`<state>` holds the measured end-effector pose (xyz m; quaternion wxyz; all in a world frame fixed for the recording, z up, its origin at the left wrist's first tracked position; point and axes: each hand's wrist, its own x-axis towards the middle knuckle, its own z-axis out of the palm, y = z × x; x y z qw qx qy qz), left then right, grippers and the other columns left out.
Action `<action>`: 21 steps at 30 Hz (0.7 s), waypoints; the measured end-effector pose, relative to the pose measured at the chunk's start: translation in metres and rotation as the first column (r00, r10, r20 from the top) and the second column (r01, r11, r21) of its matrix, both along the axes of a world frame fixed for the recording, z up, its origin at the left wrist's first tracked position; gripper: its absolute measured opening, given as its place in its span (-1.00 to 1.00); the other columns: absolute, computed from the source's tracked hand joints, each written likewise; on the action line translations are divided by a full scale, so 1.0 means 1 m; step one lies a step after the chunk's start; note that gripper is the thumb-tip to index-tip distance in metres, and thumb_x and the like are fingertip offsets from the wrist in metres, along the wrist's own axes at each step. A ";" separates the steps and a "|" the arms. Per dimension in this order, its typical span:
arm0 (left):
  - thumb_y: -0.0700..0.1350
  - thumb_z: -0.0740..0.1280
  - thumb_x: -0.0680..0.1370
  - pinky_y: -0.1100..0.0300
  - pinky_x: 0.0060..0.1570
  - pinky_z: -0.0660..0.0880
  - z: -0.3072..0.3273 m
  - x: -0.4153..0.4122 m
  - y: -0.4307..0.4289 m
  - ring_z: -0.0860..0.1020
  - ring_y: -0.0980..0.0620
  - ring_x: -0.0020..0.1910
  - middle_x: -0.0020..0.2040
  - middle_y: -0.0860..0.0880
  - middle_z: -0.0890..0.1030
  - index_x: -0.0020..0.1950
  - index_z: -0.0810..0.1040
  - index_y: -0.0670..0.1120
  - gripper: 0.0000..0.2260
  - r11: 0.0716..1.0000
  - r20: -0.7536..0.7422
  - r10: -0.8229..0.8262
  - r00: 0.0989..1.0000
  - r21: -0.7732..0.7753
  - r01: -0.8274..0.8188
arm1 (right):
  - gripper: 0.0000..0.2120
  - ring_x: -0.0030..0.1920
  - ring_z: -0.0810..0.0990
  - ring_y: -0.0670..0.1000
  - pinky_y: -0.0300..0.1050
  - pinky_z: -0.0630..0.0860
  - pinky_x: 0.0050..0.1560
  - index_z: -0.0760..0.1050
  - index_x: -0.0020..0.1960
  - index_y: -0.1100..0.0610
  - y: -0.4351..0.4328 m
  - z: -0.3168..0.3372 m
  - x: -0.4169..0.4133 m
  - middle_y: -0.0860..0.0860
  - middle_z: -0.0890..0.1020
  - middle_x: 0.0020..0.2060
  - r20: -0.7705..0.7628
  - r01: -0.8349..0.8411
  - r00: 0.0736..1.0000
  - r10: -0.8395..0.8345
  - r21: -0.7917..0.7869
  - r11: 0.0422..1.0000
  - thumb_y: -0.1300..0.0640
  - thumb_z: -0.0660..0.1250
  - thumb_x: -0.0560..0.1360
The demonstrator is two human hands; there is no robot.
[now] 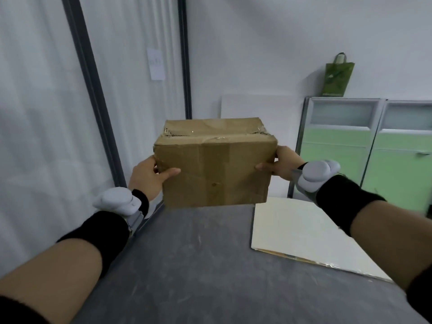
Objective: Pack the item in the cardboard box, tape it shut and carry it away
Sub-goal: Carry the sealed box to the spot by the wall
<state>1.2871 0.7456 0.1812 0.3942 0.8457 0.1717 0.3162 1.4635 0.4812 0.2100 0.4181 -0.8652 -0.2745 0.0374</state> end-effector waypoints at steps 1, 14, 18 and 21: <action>0.05 0.43 0.40 0.21 0.03 0.41 -0.003 0.016 0.006 0.53 0.00 0.03 0.16 -0.08 0.60 0.21 0.50 -0.06 -0.57 1.000 0.001 0.007 1.000 0.007 -0.007 | -0.47 0.17 0.56 0.16 0.10 0.57 0.15 0.42 0.29 0.18 0.006 -0.003 0.017 0.09 0.58 0.20 0.005 0.000 1.000 0.000 0.000 1.000 0.06 0.46 0.39; 0.09 0.42 0.40 0.16 0.01 0.42 -0.003 0.241 0.085 0.55 -0.09 0.03 0.11 -0.11 0.62 0.18 0.51 -0.11 -0.56 0.986 -0.057 0.146 0.988 0.090 -0.140 | -0.44 0.18 0.54 0.18 0.09 0.56 0.15 0.40 0.32 0.18 0.100 -0.013 0.261 0.10 0.56 0.23 -0.010 -0.087 0.996 0.088 0.018 0.996 0.06 0.47 0.39; 0.09 0.43 0.39 0.19 -0.01 0.39 -0.006 0.291 0.123 0.54 -0.04 -0.01 0.07 -0.08 0.63 0.16 0.52 -0.07 -0.59 0.984 -0.087 0.157 0.984 0.100 -0.149 | -0.40 0.23 0.51 0.18 0.07 0.56 0.15 0.37 0.34 0.19 0.144 -0.027 0.317 0.10 0.54 0.26 -0.058 -0.098 0.993 0.099 0.020 0.995 0.06 0.47 0.38; 0.09 0.43 0.39 0.17 0.03 0.42 -0.011 0.332 0.159 0.56 -0.07 0.03 0.10 -0.09 0.63 0.16 0.53 -0.08 -0.58 0.985 -0.103 0.153 0.983 0.097 -0.143 | -0.39 0.25 0.50 0.19 0.07 0.56 0.15 0.36 0.36 0.19 0.178 -0.035 0.356 0.10 0.52 0.28 -0.099 -0.101 0.990 0.105 0.039 0.994 0.08 0.47 0.39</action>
